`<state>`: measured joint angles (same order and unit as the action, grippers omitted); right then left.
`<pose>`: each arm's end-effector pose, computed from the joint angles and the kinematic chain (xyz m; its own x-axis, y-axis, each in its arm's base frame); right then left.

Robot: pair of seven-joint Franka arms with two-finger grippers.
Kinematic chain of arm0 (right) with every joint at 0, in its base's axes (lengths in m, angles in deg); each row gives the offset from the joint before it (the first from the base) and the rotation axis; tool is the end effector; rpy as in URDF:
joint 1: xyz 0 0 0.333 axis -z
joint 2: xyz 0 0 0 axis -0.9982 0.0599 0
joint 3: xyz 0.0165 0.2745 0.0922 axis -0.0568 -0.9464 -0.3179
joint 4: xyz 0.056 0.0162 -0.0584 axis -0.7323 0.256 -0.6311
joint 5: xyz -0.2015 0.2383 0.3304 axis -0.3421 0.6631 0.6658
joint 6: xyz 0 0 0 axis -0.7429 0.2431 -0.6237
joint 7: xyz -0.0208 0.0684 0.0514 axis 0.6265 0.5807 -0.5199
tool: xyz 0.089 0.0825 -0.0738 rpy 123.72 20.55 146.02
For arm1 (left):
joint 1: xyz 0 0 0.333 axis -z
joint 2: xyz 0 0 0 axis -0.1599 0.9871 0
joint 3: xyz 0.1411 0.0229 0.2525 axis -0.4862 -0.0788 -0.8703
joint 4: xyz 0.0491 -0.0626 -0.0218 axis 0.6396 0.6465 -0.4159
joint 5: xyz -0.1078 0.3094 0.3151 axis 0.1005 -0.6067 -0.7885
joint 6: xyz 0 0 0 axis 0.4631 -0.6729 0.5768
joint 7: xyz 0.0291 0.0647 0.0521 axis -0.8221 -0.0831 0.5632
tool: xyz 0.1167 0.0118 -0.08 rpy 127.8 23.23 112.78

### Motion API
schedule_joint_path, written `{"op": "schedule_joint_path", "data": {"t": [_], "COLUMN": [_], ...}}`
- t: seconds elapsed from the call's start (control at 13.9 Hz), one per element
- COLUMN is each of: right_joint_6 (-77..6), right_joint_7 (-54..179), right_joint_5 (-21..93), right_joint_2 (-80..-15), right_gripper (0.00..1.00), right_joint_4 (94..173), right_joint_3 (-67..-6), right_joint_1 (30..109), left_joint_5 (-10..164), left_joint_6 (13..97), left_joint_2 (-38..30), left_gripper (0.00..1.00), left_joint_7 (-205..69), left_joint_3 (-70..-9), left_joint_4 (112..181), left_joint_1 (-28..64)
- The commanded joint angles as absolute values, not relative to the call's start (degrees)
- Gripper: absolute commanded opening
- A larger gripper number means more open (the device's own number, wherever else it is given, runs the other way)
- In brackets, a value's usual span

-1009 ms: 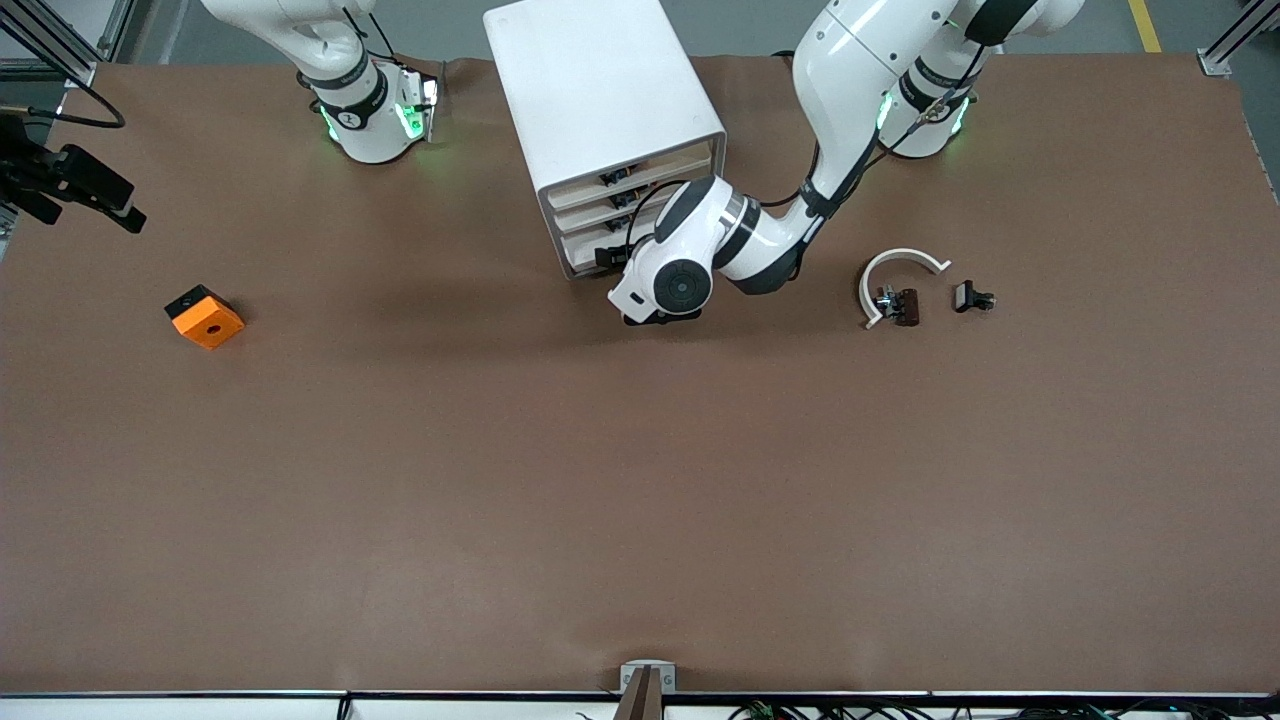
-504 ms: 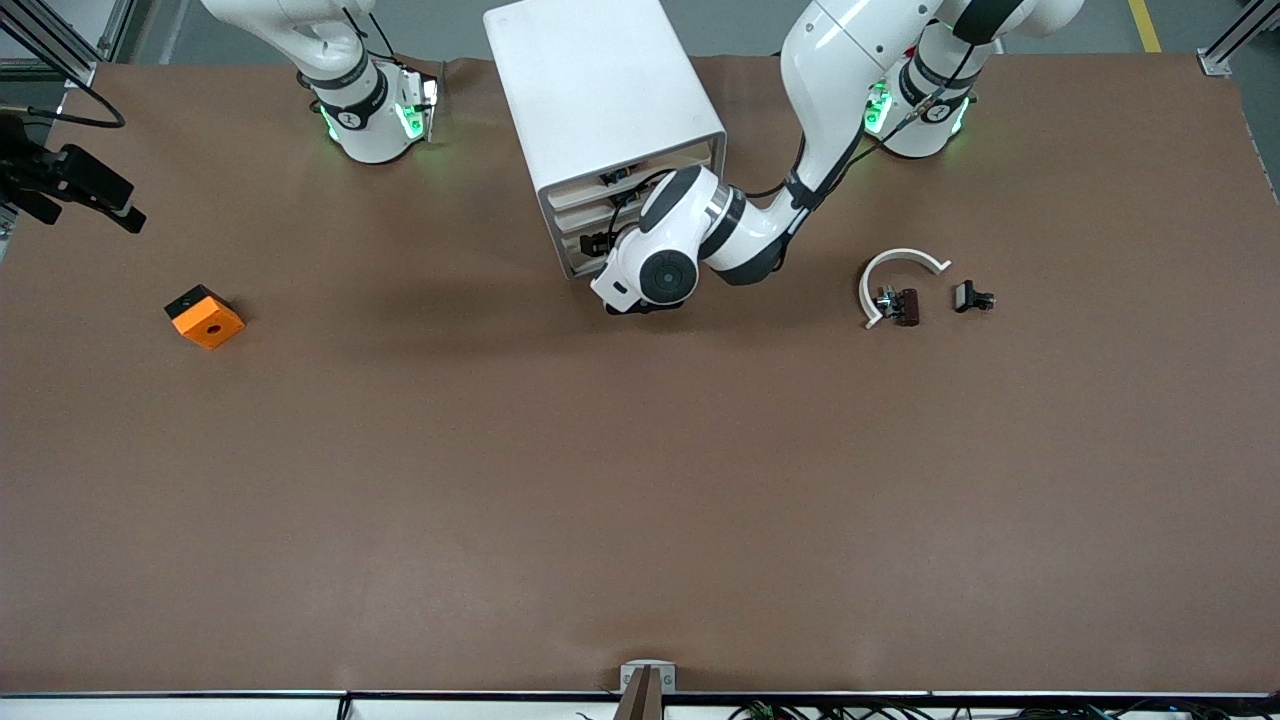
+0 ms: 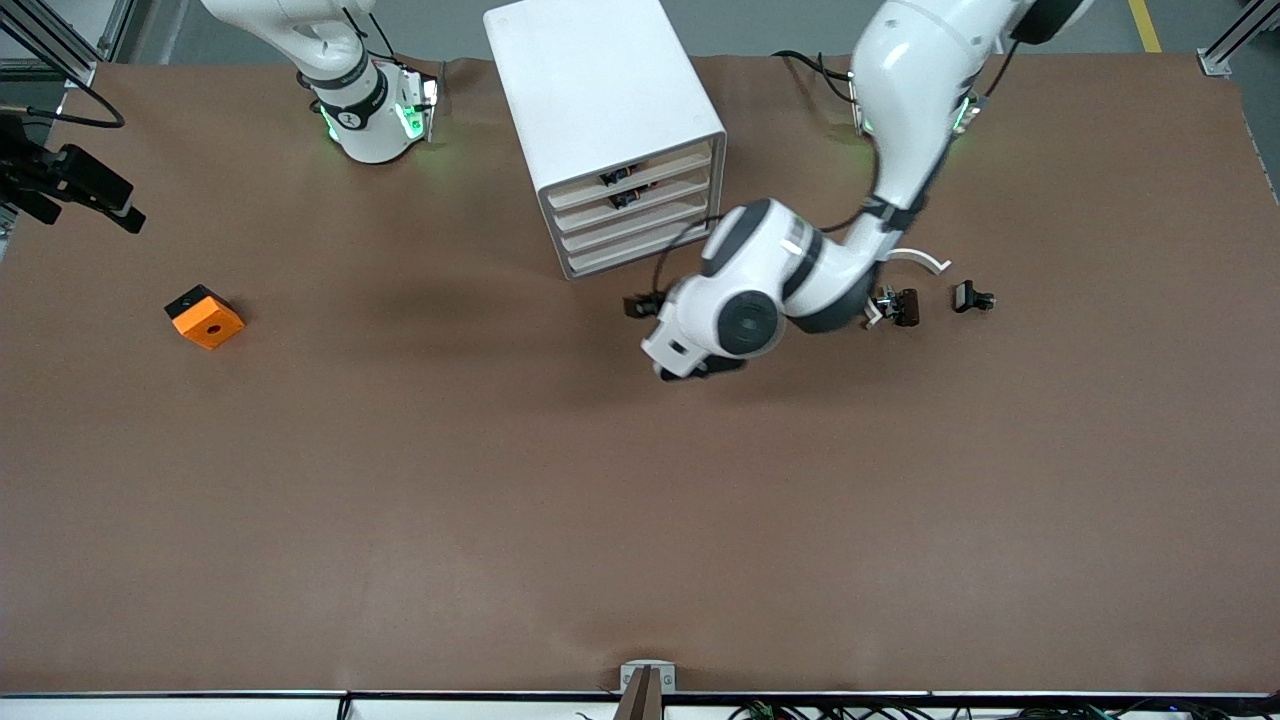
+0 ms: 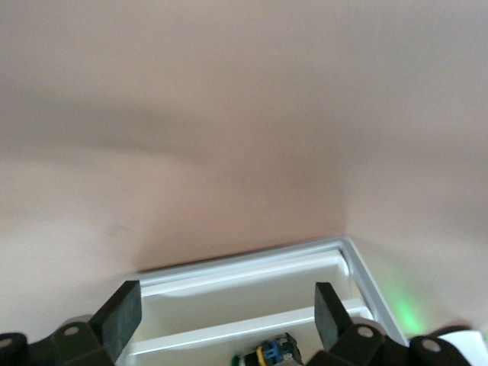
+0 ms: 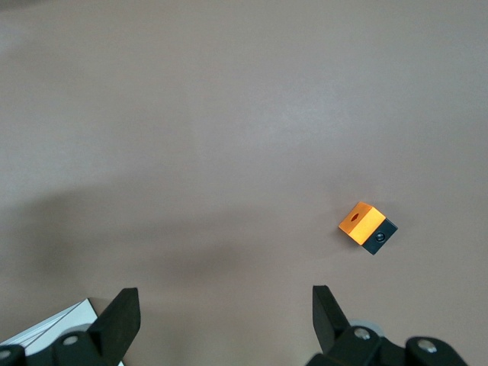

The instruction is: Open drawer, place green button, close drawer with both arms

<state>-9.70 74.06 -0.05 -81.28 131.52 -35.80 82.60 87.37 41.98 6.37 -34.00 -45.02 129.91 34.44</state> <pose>0.5682 -0.0209 0.6024 0.9878 -0.1496 0.0441 -0.1479 -0.9882 -0.0403 0.5553 -0.4600 0.2346 0.8684 0.1332 -0.4777 0.2235 -0.9650 0.1371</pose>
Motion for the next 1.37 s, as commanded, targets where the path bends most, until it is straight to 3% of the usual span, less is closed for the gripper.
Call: {"op": "schedule_joint_path", "data": {"t": [0.0, 0.43, 0.79, 1.3], "right_joint_6": [-8.8, -7.6, -7.6, -7.6], "right_joint_7": [73.6, 73.6, 73.4, 73.5], "right_joint_5": [-1.0, -1.6, -1.6, -1.6], "right_joint_2": [-80.3, -79.1, -79.1, -79.1], "right_gripper": [1.00, 1.00, 1.00, 1.00], "right_joint_4": [130.1, 129.9, 129.5, 129.5], "right_joint_3": [-36.5, -36.6, -36.7, -36.7], "right_joint_1": [83.7, 83.8, 83.8, 83.9], "left_joint_5": [80.3, 62.9, 61.4, 63.3], "left_joint_6": [38.7, 36.3, 29.0, 21.9], "left_joint_2": [0.9, -10.5, -23.7, -32.8], "left_gripper": [1.00, 1.00, 1.00, 1.00], "left_joint_7": [-34.1, -40.5, -58.8, -73.5], "left_joint_3": [-44.8, -44.7, -44.4, -51.4], "left_joint_4": [128.8, 128.8, 128.8, 134.2], "left_joint_1": [27.9, 15.1, 6.1, 5.0]}}
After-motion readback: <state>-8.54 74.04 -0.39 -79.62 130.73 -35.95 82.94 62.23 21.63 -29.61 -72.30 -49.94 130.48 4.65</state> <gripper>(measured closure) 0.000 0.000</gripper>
